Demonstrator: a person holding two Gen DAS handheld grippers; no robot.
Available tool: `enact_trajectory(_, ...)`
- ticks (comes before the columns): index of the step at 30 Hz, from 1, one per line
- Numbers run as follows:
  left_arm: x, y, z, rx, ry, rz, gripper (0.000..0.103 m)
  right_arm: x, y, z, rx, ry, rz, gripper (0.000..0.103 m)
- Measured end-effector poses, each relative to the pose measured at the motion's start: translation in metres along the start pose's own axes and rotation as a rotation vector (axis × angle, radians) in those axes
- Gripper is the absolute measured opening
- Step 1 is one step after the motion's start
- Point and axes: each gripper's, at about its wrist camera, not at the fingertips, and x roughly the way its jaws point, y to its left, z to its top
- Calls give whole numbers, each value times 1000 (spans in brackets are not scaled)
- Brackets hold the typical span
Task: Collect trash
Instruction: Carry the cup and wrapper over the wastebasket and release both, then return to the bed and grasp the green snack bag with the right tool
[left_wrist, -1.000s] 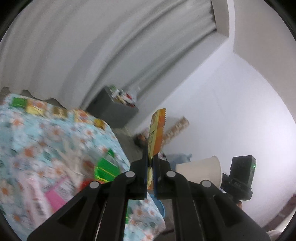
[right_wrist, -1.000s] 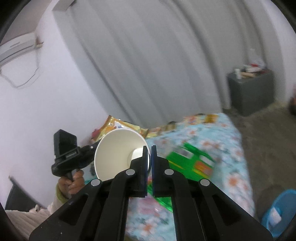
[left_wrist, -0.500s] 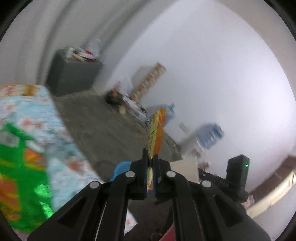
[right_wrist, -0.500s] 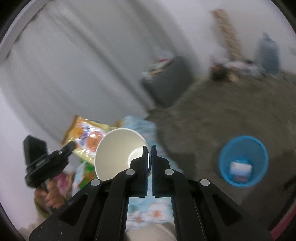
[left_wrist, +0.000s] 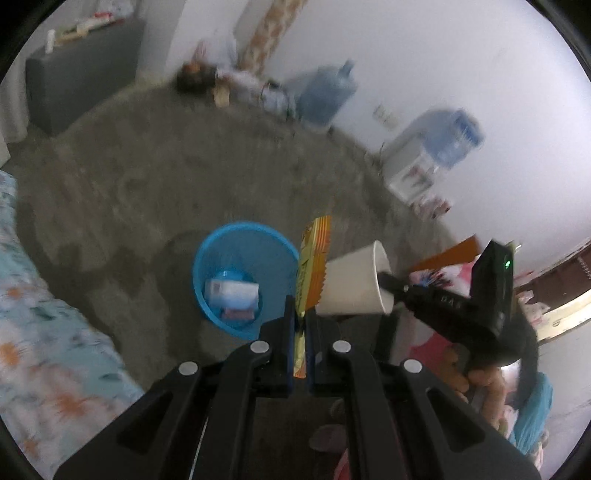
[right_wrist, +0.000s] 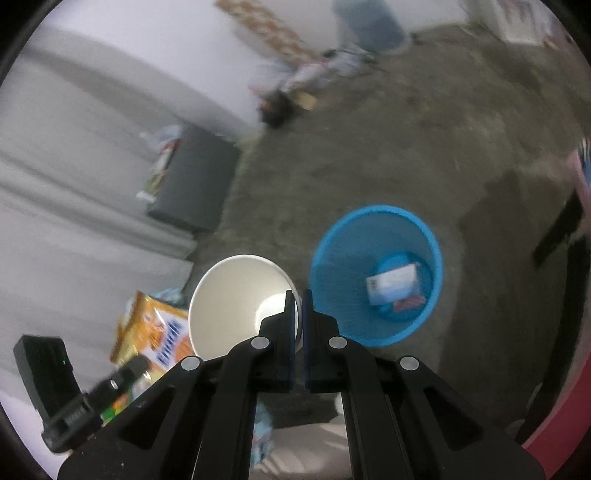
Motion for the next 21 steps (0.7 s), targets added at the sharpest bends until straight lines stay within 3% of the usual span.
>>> enact_trajectory(3, 42, -4, 10, 38, 55, 52, 4, 18, -21, 12, 74, 16, -24, 4)
enact_trajectory(7, 91, -5, 18, 53, 113, 62, 7, 49, -37, 29, 124, 7, -80, 13)
enact_trajectory(9, 105, -3, 21, 49, 123, 78, 26, 65, -44, 35, 141, 13, -112, 41)
enact_trajectory(11, 117, -2, 29, 51, 113, 123, 38, 80, -50, 38, 156, 30, -154, 44)
enact_trajectory(15, 100, -3, 25, 69, 82, 86, 52, 80, -51, 32, 166, 36, -173, 48)
enact_trajectory(21, 65, -9, 21, 117, 23, 115, 59, 58, -35, 19, 104, -3, -179, 56)
